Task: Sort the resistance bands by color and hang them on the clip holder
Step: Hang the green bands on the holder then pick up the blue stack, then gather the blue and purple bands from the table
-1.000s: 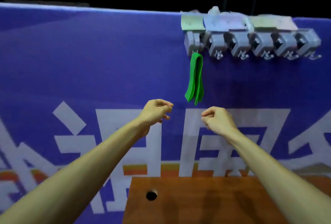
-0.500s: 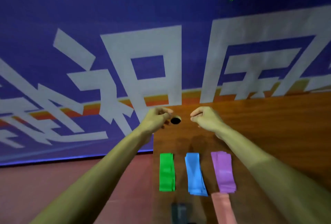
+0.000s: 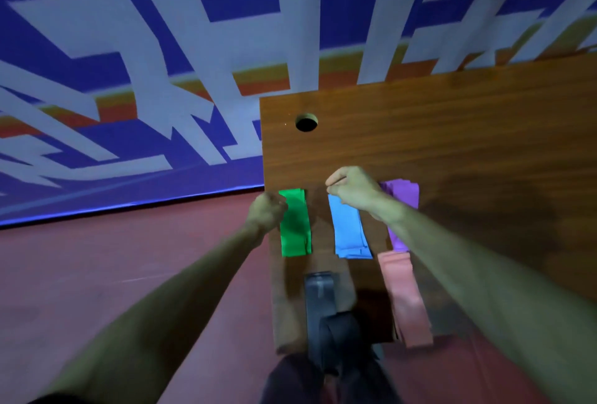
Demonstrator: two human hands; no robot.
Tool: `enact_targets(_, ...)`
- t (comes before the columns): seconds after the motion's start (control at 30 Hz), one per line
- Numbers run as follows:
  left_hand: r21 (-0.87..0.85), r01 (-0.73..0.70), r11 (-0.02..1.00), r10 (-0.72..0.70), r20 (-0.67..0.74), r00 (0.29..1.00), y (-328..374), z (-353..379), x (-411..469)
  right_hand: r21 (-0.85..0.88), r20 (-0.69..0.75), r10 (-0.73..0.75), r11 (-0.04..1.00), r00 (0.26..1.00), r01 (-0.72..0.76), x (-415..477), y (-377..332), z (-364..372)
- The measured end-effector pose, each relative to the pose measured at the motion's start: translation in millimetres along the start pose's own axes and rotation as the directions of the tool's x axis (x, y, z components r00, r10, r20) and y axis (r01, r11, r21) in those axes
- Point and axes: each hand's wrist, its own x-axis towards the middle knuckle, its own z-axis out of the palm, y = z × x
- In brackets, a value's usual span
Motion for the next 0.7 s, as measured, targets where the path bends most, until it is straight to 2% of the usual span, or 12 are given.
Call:
enact_targets(0.27, -0.150, 0.150, 0.977, -0.170, -0.136, 0.976, -20.9, 28.0, 35.7, -0.024, -0.005, 0.030, 0.999, 1.000, -0.030, 1.5, 16.9, -3.0)
enact_targets(0.57, -0.134, 0.077, 0.988, -0.105, -0.212, 0.972, -7.8, 31.2, 31.2, -0.041, 0.008, -0.006, 0.999, 1.000, 0.006, -3.2, 18.9, -11.2)
enact_targets(0.7, -0.094, -0.024, 0.995, 0.008, -0.167, 0.986, 1.0, 16.4, 18.8, -0.055, 0.004, -0.030, 0.998, 1.000, 0.030, -8.6, 6.4, -17.8)
